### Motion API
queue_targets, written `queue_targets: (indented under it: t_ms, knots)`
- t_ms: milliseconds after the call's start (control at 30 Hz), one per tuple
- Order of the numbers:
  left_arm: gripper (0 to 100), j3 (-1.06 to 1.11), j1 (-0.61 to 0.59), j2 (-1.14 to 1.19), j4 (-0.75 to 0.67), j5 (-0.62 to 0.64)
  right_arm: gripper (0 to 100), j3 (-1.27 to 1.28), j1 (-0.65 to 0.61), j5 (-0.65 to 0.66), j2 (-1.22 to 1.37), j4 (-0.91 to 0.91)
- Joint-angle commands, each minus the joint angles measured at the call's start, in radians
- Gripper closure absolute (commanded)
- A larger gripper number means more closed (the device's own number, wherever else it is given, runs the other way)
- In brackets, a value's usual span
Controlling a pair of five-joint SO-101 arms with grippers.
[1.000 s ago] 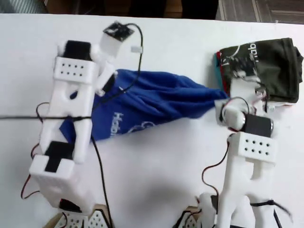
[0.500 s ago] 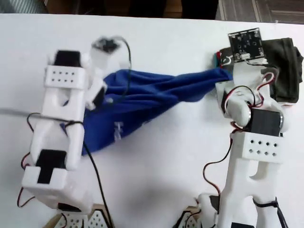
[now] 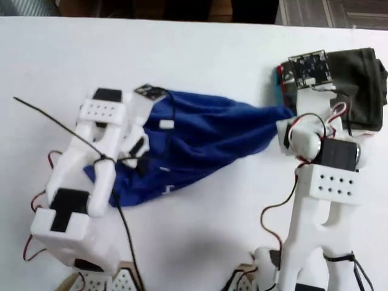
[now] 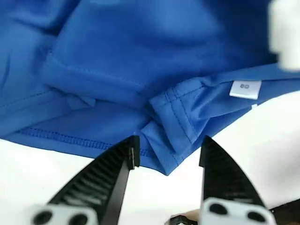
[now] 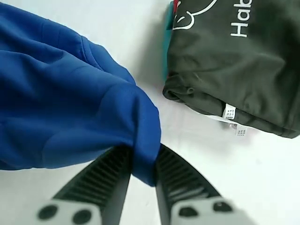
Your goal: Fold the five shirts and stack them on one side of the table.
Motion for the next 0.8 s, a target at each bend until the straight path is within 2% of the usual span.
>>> queue_targets:
  t_ms: [0,200,267,333,533,767]
  knots:
    - [77,0.001,0.014,-0.009,-0.009,0.003,97.9,-0.006,0.012,0.009,-0.005,-0.005]
    - [77,0.002,0.089,-0.006,-0.017,0.008,97.9,-0.006,0.012,0.003,0.001,-0.036]
    - [77,0.007,0.104,-0.005,-0.064,0.009,97.9,-0.006,0.010,0.003,-0.001,-0.038]
    - [77,0.012,0.095,0.005,-0.110,0.011,97.9,-0.006,0.012,0.003,-0.004,-0.038]
    - [77,0.001,0.037,0.083,-0.118,0.054,97.9,-0.006,0.015,0.009,-0.007,-0.038]
    - [77,0.004,0.061,0.124,-0.123,0.060,97.9,-0.008,0.012,0.006,-0.007,-0.038]
